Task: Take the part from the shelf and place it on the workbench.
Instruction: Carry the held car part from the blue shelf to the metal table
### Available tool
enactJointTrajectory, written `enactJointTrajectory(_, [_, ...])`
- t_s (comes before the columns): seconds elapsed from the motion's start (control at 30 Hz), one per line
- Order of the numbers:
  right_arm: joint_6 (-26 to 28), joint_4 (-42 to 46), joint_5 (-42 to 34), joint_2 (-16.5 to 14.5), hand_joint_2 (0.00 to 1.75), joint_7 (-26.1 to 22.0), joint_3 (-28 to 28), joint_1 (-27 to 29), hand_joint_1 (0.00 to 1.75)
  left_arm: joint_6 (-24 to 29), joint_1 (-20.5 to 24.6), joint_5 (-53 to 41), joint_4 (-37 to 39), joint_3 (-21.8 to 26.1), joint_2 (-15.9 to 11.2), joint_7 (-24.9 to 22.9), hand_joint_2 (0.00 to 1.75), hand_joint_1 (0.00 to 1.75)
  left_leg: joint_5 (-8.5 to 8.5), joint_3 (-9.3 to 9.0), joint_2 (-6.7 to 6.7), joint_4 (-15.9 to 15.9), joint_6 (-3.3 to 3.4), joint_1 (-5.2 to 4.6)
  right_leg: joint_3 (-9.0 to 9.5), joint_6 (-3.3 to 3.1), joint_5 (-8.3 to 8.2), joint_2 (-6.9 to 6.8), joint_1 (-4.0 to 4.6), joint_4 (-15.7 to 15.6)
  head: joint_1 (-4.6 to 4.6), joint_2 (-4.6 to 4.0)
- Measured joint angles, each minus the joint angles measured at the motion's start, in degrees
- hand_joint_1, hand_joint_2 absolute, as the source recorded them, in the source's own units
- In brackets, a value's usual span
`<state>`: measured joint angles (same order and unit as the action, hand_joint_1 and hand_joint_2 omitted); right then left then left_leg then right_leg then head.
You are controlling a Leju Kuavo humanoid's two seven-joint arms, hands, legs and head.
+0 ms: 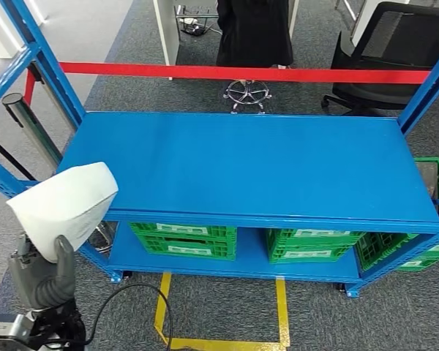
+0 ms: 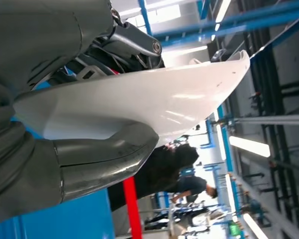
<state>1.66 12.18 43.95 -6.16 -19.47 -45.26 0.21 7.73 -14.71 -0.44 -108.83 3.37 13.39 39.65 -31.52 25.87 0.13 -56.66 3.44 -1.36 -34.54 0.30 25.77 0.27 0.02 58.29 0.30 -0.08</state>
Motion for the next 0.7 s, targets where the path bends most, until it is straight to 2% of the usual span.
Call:
enactJointTrajectory(0.07, [-0.01, 0.0, 0.66, 0.01, 0.0, -0.11, -0.32, 0.14, 0.0, -2.22, -0.03, 0.19, -0.74, 4.6, 1.33, 0.0, 1.75, 1.75, 1.04, 0.56, 0.2, 0.81, -0.12, 0.17, -0.46, 0.64, -0.04, -0.03, -0.12, 0.04, -0.03, 0.0])
enactJointTrajectory(0.1, [0.01, 0.01, 0.9, 0.02, 0.0, -0.14, -0.44, 0.26, 0.0, -2.98, -0.02, 0.46, -1.03, 6.71, 1.93, 0.0, 1.75, 1.75, 1.68, 1.01, 0.33, 1.18, -0.12, 0.36, -0.94, 0.91, 1.21, -0.03, -0.1, 0.78, 0.02, -0.01])
enactJointTrajectory(0.13, [0.03, 0.01, 1.13, 0.03, 0.0, -0.14, -0.53, 0.39, 0.0, -3.76, -0.02, 0.98, -1.23, 8.68, 2.51, 0.0, 1.75, 1.75, 2.35, 1.55, 0.45, 1.5, -0.13, 0.59, -1.58, 1.16, 3.49, -0.04, -0.13, 2.49, 0.09, -0.01])
enactJointTrajectory(0.2, [0.05, 0.0, 1.64, 0.03, 0.0, -0.1, -0.61, 0.47, 0.0, -5.84, -0.03, 3.31, -1.36, 12.37, 3.6, 0.0, 1.75, 1.75, 3.5, 3.0, 0.51, 1.48, -0.12, 0.67, -3.18, 1.65, 9.14, -0.08, -0.4, 8.93, 0.14, 0.0])
enactJointTrajectory(0.23, [0.03, 0.0, 1.97, 0.03, 0.0, -0.07, -0.67, 0.44, 0.0, -7.14, -0.03, 5.09, -1.26, 14.14, 4.05, 0.0, 1.75, 1.75, 4.09, 3.79, 0.5, 1.4, -0.21, 0.68, -3.67, 1.88, 10.69, -0.1, -0.53, 12.36, 0.13, 0.01])
enactJointTrajectory(0.27, [0.02, 0.01, 2.32, 0.03, 0.0, 0.02, -0.77, 0.4, 0.0, -8.5, -0.02, 7.16, -1.0, 15.96, 4.41, 0.0, 1.75, 1.75, 4.68, 4.62, 0.44, 1.28, -0.35, 0.71, -3.68, 2.09, 10.76, -0.1, -0.63, 14.75, 0.11, 0.01])
enactJointTrajectory(0.3, [0.01, 0.01, 2.69, 0.04, 0.0, 0.16, -0.9, 0.38, 0.0, -9.76, -0.01, 9.21, -0.58, 17.81, 4.7, 0.0, 1.75, 1.75, 5.21, 5.48, 0.3, 1.1, -0.55, 0.78, -2.89, 2.24, 9.4, -0.1, -0.69, 15.38, 0.12, 0.02])
enactJointTrajectory(0.33, [0.02, 0.02, 3.04, 0.04, 0.0, 0.3, -1.07, 0.4, 0.0, -10.82, -0.01, 10.94, -0.05, 19.64, 4.97, 0.0, 1.75, 1.75, 5.7, 6.35, 0.07, 0.82, -0.81, 0.9, -1.15, 2.33, 7.34, 0.04, -0.75, 14.04, 0.11, 0.02])
enactJointTrajectory(0.37, [0.02, 0.02, 3.33, 0.04, 0.0, 0.43, -1.25, 0.44, 0.0, -11.67, -0.01, 12.32, 0.54, 21.5, 5.21, 0.0, 1.75, 1.75, 6.12, 7.15, -0.23, 0.4, -1.12, 1.02, 1.51, 2.39, 5.68, 0.62, -0.87, 10.85, 0.12, 0.01])
enactJointTrajectory(0.4, [0.01, 0.02, 3.6, 0.04, 0.0, 0.5, -1.4, 0.47, 0.0, -12.29, -0.01, 13.4, 1.06, 23.25, 5.42, 0.0, 1.75, 1.75, 6.47, 7.97, -0.6, -0.14, -1.47, 1.07, 4.83, 2.4, 5.22, 1.82, -0.96, 6.5, 0.13, 0.01])
enactJointTrajectory(0.43, [-0.02, 0.02, 3.81, 0.03, 0.0, 0.5, -1.55, 0.48, 0.0, -12.71, 0.0, 14.29, 1.49, 24.77, 5.59, 0.0, 1.75, 1.75, 6.86, 8.63, -0.98, -0.68, -1.79, 1.07, 7.77, 2.22, 5.8, 2.95, -1.05, 2.24, 0.1, 0.01])
enactJointTrajectory(0.47, [-0.09, 0.02, 3.98, 0.02, 0.0, 0.48, -1.7, 0.48, 0.0, -13.02, 0.02, 15.09, 1.87, 26.14, 5.72, 0.0, 1.75, 1.75, 7.32, 9.14, -1.42, -1.12, -2.07, 1.03, 9.64, 2.0, 6.86, 3.85, -1.08, -0.88, 0.07, 0.0])
enactJointTrajectory(0.5, [-0.16, 0.02, 4.13, 0.01, 0.0, 0.46, -1.82, 0.49, 0.0, -13.19, 0.01, 15.78, 2.19, 27.26, 5.8, 0.0, 1.75, 1.75, 7.84, 9.55, -1.9, -1.33, -2.32, 0.99, 10.51, 1.72, 7.75, 4.14, -0.99, -2.51, 0.01, 0.0])
enactJointTrajectory(0.57, [-0.27, 0.01, 4.26, -0.04, 0.0, 0.44, -2.01, 0.56, 0.0, -13.37, -0.12, 16.57, 2.8, 29.13, 5.88, 0.0, 1.75, 1.75, 8.38, 10.13, -2.82, -1.57, -2.83, 1.06, 9.79, 0.83, 7.68, 2.86, -1.0, -2.87, -0.01, 0.0])
enactJointTrajectory(0.6, [-0.29, 0.01, 4.27, -0.07, 0.0, 0.43, -2.07, 0.58, 0.0, -13.4, -0.21, 16.81, 3.09, 29.87, 5.91, 0.0, 1.75, 1.75, 7.3, 10.54, -2.79, -2.27, -3.13, 1.14, 9.38, 0.33, 7.3, 2.08, -1.04, -2.83, -0.09, 0.0])
enactJointTrajectory(0.63, [-0.31, 0.02, 4.29, -0.1, 0.0, 0.42, -2.14, 0.58, 0.0, -13.38, -0.27, 17.13, 3.39, 30.5, 5.92, 0.0, 1.75, 1.75, 5.13, 11.09, -2.46, -3.96, -3.45, 1.25, 8.85, -0.18, 6.82, 1.25, -1.13, -2.87, -0.22, 0.0])
enactJointTrajectory(0.7, [-0.37, 0.03, 4.45, -0.11, 0.0, 0.39, -2.32, 0.57, 0.0, -13.09, -0.3, 18.39, 4.03, 31.39, 5.95, 0.0, 1.75, 1.75, -0.87, 12.37, -1.31, -10.22, -4.06, 1.54, 7.71, -0.75, 5.84, -0.35, -1.02, -2.81, -0.48, -0.01])
